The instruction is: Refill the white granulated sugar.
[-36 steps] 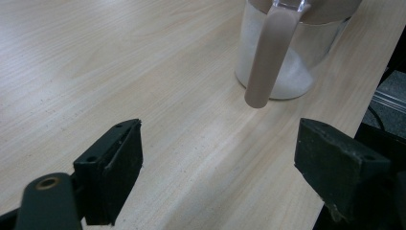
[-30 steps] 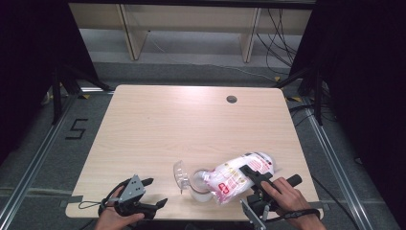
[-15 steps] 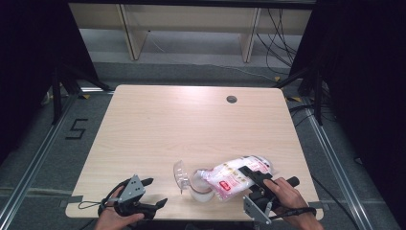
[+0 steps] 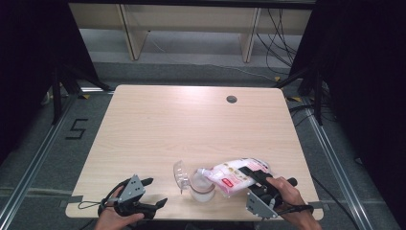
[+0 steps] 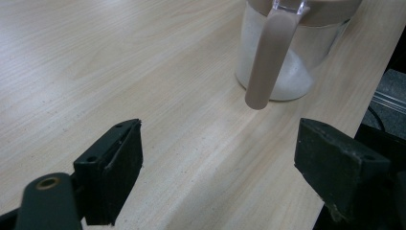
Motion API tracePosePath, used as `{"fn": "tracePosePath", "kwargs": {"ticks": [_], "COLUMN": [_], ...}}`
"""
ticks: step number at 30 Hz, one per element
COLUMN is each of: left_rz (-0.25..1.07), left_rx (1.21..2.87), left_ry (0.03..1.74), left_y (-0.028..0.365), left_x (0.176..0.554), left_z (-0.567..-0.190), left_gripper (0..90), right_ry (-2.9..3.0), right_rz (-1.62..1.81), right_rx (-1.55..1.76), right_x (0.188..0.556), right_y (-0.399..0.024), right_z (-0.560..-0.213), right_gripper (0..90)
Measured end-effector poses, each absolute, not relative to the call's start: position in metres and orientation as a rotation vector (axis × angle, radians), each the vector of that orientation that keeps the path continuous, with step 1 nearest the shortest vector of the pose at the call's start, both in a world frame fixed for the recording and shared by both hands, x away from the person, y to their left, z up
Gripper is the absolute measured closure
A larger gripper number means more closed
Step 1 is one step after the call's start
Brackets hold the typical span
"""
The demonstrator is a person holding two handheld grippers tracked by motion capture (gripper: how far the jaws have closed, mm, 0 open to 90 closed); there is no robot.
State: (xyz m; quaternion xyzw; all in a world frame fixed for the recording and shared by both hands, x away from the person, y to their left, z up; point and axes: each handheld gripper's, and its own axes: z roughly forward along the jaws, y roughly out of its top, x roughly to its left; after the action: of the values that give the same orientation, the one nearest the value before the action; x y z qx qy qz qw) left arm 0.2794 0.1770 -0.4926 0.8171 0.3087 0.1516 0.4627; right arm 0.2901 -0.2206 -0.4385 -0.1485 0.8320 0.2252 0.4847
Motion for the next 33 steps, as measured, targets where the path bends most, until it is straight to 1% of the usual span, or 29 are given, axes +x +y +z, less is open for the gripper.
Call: {"fn": "tracePosePath", "kwargs": {"ticks": [1, 2, 13, 24, 33], "left_rz": [0.375, 0.376, 0.376, 0.383, 0.384], "left_rx": [2.011, 2.011, 2.009, 2.016, 2.015], "left_ry": [0.759, 0.758, 0.760, 0.758, 0.760], "left_y": [0.177, 0.177, 0.177, 0.178, 0.178], "left_x": [0.279, 0.279, 0.279, 0.279, 0.279], "left_z": [-0.492, -0.492, -0.492, -0.492, -0.491], "left_gripper": [16.7, 16.7, 16.7, 16.7, 16.7], "right_ry": [2.075, 2.049, 2.102, 2.126, 2.160], "right_rz": [0.620, 0.606, 0.861, 1.014, 1.014], "right_rx": [-0.236, -0.311, -0.062, 0.089, 0.127], "right_x": [0.287, 0.293, 0.305, 0.319, 0.324], "right_y": [-0.223, -0.224, -0.240, -0.245, -0.244], "right_z": [-0.445, -0.441, -0.451, -0.461, -0.467], "right_gripper": [71.0, 71.0, 71.5, 72.0, 72.3]}}
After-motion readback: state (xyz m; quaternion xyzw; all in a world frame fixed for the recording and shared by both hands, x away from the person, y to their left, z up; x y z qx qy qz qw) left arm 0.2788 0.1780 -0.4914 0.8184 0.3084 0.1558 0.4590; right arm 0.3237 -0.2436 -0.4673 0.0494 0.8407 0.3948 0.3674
